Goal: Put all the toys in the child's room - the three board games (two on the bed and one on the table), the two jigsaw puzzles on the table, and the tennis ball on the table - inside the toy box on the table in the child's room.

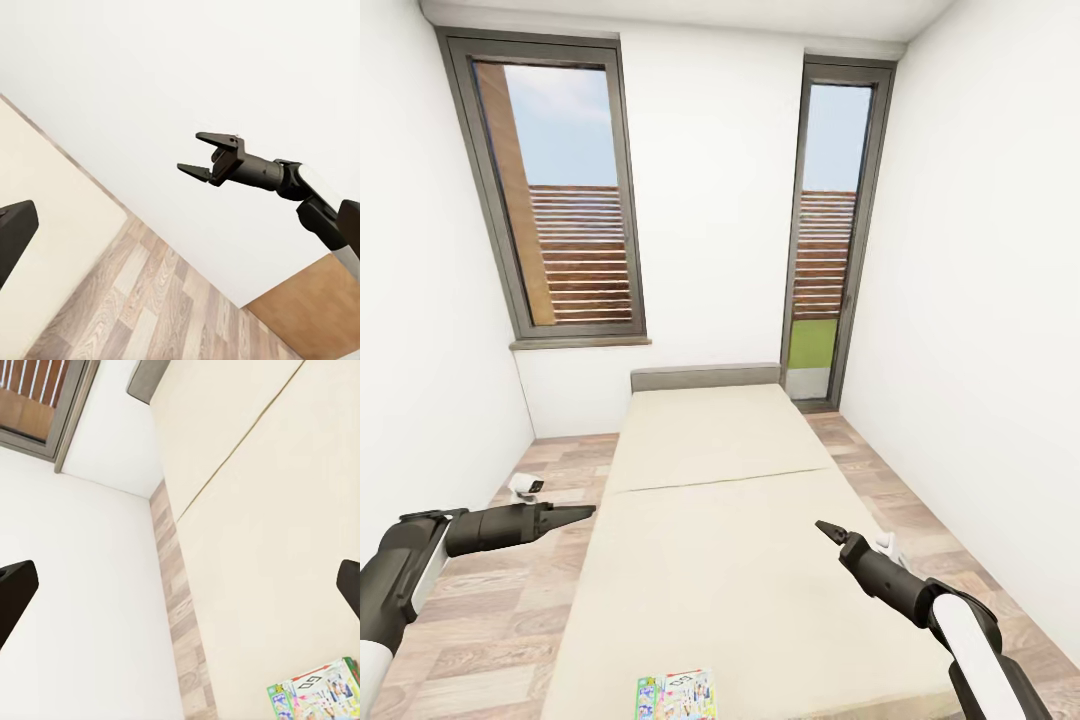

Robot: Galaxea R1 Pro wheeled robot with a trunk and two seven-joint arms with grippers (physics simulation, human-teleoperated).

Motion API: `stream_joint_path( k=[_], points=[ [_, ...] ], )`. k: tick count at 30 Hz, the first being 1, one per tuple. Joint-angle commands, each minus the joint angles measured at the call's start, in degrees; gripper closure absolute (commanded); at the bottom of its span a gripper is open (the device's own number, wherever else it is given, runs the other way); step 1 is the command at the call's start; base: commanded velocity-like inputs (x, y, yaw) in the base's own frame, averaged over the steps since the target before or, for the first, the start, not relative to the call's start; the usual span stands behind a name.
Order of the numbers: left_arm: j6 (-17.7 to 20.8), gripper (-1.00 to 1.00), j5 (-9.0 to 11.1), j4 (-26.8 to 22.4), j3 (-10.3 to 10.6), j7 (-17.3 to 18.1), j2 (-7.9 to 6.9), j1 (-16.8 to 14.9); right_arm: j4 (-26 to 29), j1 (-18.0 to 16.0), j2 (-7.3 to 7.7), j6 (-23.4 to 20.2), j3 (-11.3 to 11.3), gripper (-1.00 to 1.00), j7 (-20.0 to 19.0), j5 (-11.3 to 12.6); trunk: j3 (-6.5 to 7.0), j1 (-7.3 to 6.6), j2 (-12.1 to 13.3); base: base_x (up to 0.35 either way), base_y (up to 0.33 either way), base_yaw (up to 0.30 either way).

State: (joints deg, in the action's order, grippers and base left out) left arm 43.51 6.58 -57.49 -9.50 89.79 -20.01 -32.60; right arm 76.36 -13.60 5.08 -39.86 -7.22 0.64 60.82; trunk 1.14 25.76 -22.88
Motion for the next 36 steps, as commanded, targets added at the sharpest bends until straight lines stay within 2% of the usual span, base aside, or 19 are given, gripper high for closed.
stream_joint_path(
  k=[1,16,25,36],
  points=[
    [0.61,-1.00,-0.02,0.01,0.01,0.21,-0.01,-0.01,0.02,-0.02,0.00,-0.31,-0.07,-1.00,0.07,0.19,-0.03,0.02,-0.04,-0.003,0.000,0.000],
    [0.61,-1.00,0.01,0.01,-0.08,0.21,0.00,-0.01,0.02,-0.02,0.00,-0.22,-0.07,-1.00,0.07,0.19,-0.03,0.02,-0.04,0.000,0.003,0.000],
    [0.61,-1.00,0.01,0.01,0.00,0.21,0.00,-0.01,0.02,-0.02,0.01,-0.22,-0.07,-1.00,0.07,0.20,-0.03,0.02,-0.04,-0.021,0.155,0.000],
    [0.61,-1.00,-0.01,0.01,0.01,0.21,0.04,-0.01,-0.06,-0.02,0.01,-0.22,-0.07,-1.00,0.07,0.22,-0.03,0.02,-0.04,-0.007,0.034,0.000]
  ],
)
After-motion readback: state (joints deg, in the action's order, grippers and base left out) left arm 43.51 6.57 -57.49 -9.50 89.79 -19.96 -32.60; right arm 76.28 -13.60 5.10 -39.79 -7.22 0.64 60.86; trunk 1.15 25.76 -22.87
